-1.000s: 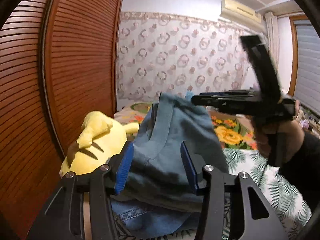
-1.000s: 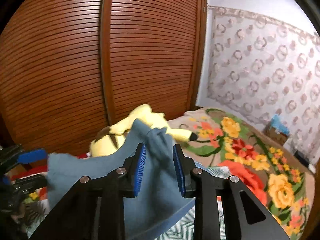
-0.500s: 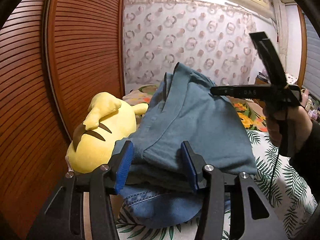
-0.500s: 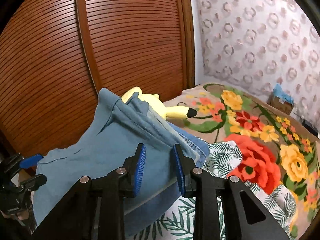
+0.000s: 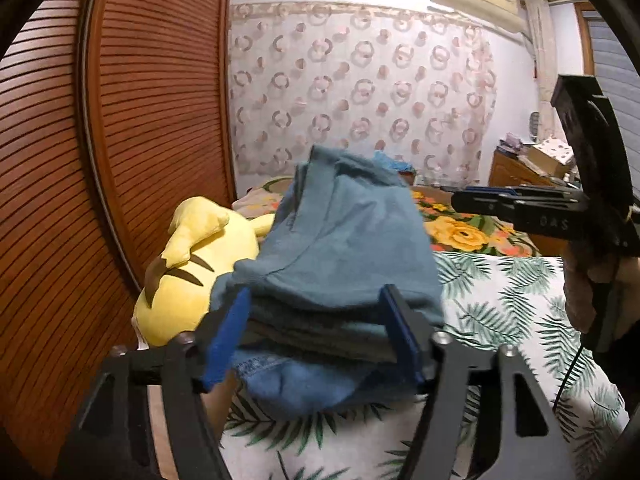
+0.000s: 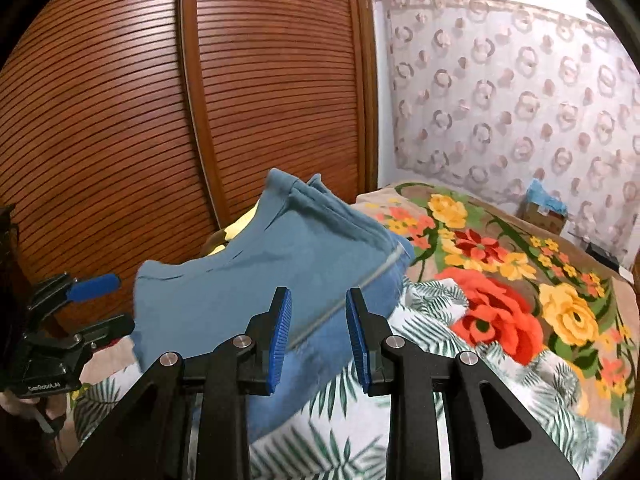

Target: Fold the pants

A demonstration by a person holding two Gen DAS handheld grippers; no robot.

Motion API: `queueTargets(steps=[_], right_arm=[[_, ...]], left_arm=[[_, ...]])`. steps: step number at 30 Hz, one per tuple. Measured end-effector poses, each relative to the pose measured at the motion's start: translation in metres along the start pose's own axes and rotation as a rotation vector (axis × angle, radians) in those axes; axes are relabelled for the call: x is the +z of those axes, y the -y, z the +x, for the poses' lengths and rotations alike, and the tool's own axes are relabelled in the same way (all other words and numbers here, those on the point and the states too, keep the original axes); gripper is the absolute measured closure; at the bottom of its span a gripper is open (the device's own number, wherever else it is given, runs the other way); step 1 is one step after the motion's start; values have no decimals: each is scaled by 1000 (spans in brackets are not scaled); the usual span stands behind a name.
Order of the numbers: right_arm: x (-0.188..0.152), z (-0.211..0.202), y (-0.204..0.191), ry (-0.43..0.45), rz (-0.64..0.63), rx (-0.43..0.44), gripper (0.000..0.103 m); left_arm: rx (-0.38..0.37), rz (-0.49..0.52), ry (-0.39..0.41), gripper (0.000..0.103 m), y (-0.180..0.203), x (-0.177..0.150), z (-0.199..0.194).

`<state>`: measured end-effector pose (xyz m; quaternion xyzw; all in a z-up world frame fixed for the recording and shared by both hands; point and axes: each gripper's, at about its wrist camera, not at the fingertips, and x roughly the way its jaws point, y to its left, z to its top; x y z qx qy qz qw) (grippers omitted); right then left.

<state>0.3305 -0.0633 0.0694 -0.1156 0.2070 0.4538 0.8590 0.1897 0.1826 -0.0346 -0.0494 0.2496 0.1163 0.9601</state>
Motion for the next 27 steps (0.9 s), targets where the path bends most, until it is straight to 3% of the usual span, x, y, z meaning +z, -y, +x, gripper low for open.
queueTargets(steps=[6, 10, 19, 27], right_arm=[[-23, -61, -17, 35, 19, -51, 74], [-42, -98, -31, 49, 37, -98, 74], [-88, -173, -67, 78, 111, -215, 60], [-124, -239, -113, 104, 204, -394, 53]], left_arm=[[-81, 37, 9, 22, 17, -2, -23], [-120, 66, 19, 11, 33, -3, -39], [-171, 119, 37, 11, 72, -13, -74], [-201, 155, 44, 11, 105, -27, -103]])
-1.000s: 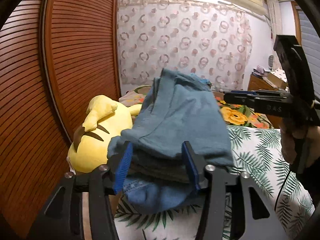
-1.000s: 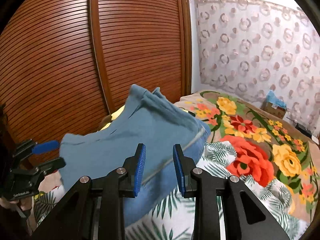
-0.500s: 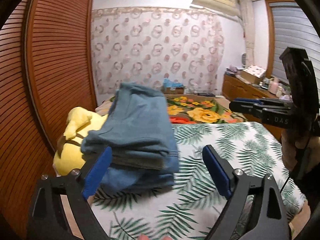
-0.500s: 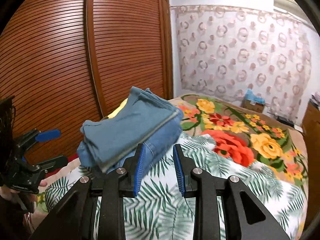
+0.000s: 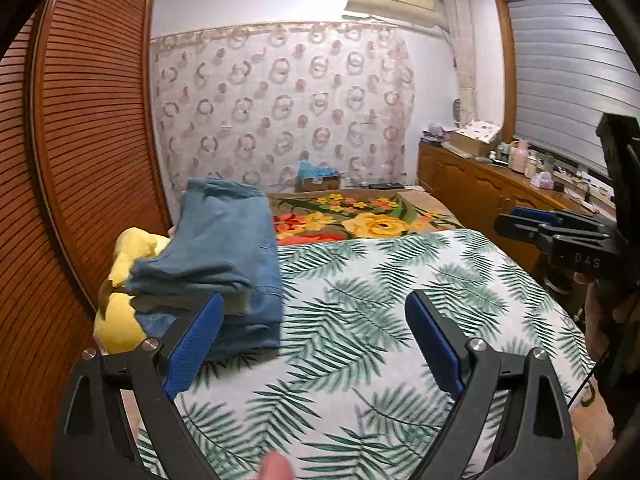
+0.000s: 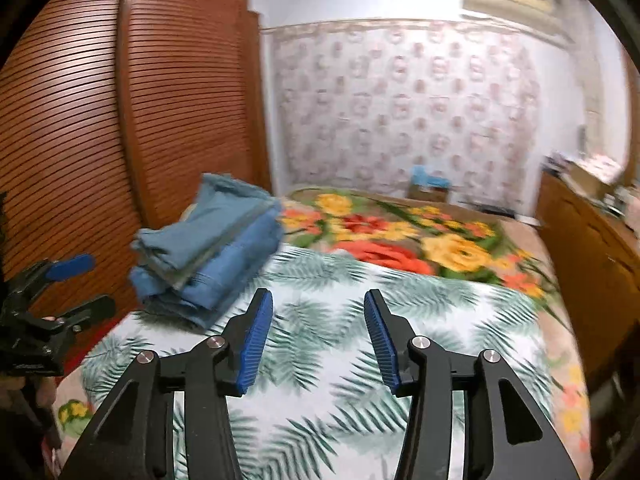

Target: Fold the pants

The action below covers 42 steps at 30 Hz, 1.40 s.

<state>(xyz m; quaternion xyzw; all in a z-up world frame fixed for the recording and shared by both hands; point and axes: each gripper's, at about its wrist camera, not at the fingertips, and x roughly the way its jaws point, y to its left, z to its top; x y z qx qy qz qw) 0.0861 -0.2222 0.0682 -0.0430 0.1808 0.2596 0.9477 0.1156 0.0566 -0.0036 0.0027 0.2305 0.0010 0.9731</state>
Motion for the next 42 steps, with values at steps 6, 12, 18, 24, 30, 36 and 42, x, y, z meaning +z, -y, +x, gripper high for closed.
queueTargets(steps=[6, 12, 18, 24, 30, 36, 42], right_arm=[[-23, -57, -12, 26, 48, -98, 51], [-33, -93, -31, 57, 69, -135, 51], [-36, -115, -51, 92, 67, -170, 51], [-45, -123, -57, 137, 65, -177, 51], [-55, -122, -61, 154, 58, -183, 51], [-58, -118, -61, 153, 58, -186, 51], [-60, -118, -58, 160, 54, -183, 51]], left_arm=[[3, 25, -2, 11, 30, -4, -15], [-38, -1, 27, 11, 43, 1, -32], [-40, 15, 52, 11, 56, 11, -46], [-44, 12, 95, 11, 59, 20, -65], [-38, 2, 109, 11, 56, 23, -74], [-35, 1, 111, 11, 55, 23, -75], [-33, -2, 111, 11, 52, 24, -77]])
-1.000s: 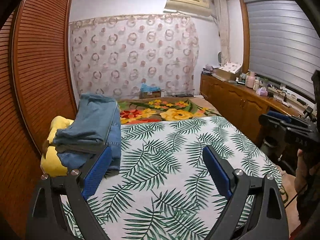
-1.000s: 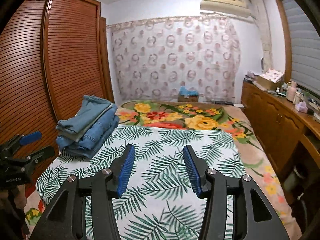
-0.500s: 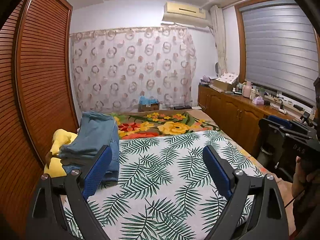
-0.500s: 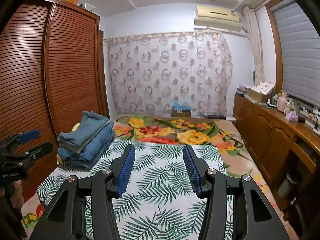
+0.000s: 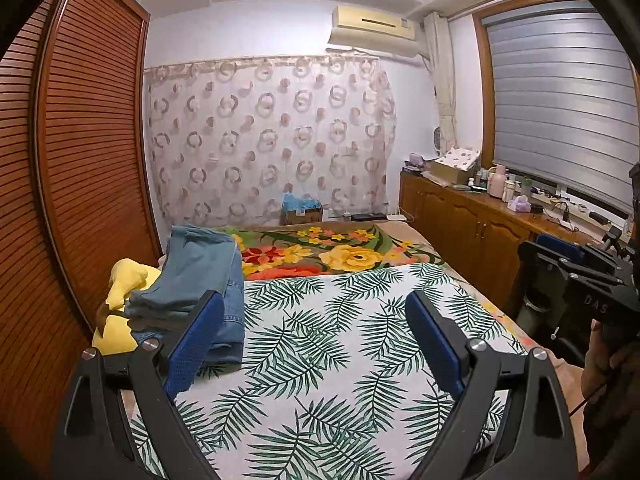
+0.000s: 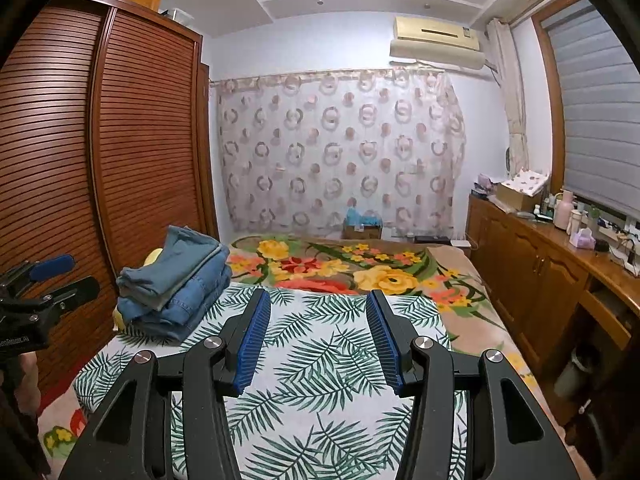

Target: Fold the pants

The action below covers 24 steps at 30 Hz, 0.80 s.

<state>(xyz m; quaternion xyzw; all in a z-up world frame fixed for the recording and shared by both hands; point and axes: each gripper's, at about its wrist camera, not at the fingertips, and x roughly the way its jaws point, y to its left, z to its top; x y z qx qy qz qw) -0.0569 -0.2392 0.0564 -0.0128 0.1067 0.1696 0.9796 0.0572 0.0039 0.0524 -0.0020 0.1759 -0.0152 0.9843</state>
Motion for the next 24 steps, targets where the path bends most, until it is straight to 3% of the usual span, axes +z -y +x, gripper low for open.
queueTargets(steps=[24], right_arm=[[3, 6, 13, -1, -9, 9, 51]], left_arm=[[1, 3, -2, 11, -2, 0, -1]])
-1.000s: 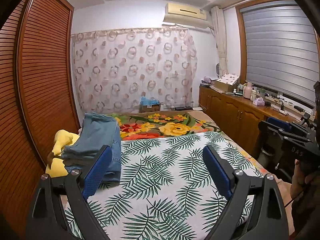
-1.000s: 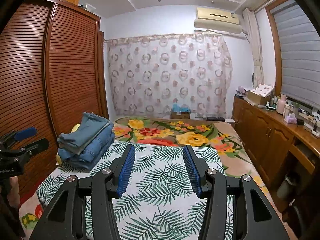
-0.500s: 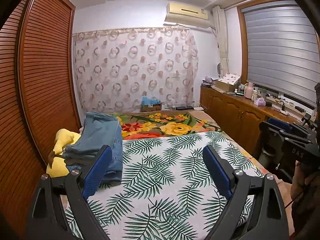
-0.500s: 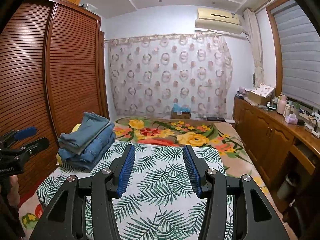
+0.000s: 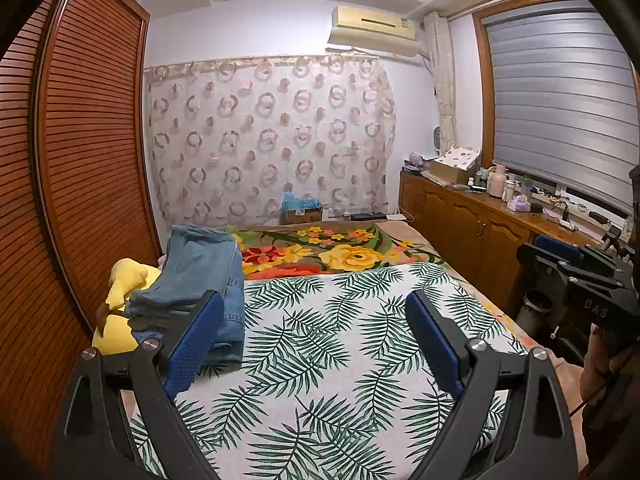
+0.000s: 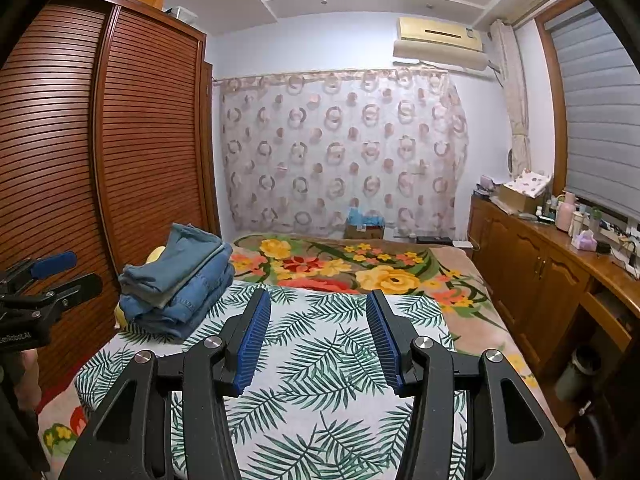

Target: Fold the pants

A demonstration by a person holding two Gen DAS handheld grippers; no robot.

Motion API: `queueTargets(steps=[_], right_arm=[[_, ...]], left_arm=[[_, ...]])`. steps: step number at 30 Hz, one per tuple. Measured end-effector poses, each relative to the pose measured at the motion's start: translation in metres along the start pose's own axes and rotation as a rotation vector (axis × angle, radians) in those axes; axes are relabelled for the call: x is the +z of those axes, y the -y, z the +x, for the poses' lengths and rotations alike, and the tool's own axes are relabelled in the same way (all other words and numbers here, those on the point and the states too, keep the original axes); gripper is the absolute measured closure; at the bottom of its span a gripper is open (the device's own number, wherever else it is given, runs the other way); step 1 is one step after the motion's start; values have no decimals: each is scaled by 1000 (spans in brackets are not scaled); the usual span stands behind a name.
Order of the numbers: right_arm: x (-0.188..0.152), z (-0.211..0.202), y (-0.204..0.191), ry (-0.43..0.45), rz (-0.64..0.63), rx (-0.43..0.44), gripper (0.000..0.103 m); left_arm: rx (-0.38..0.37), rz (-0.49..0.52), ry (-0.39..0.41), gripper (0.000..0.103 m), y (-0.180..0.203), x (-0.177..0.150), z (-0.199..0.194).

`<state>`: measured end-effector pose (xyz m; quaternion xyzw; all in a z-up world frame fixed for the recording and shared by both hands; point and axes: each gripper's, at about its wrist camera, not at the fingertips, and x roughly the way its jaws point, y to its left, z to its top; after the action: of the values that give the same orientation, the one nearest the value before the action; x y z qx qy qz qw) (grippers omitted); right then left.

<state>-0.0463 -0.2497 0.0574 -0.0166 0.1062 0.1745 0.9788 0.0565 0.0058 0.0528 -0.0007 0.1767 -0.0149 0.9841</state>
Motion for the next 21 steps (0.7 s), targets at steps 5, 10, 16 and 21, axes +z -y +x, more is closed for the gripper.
queueTargets(steps=[5, 10, 16, 21], right_arm=[[-1, 0, 2, 0, -1, 3, 51], [-2, 0, 3, 1, 0, 4, 51], [-2, 1, 4, 2, 0, 4, 51], [-2, 1, 4, 3, -1, 4, 51]], left_arm=[[1, -1, -1, 11, -1, 0, -1], [0, 1, 1, 11, 0, 0, 0], [0, 0, 1, 11, -1, 0, -1], [1, 0, 1, 11, 0, 0, -2]])
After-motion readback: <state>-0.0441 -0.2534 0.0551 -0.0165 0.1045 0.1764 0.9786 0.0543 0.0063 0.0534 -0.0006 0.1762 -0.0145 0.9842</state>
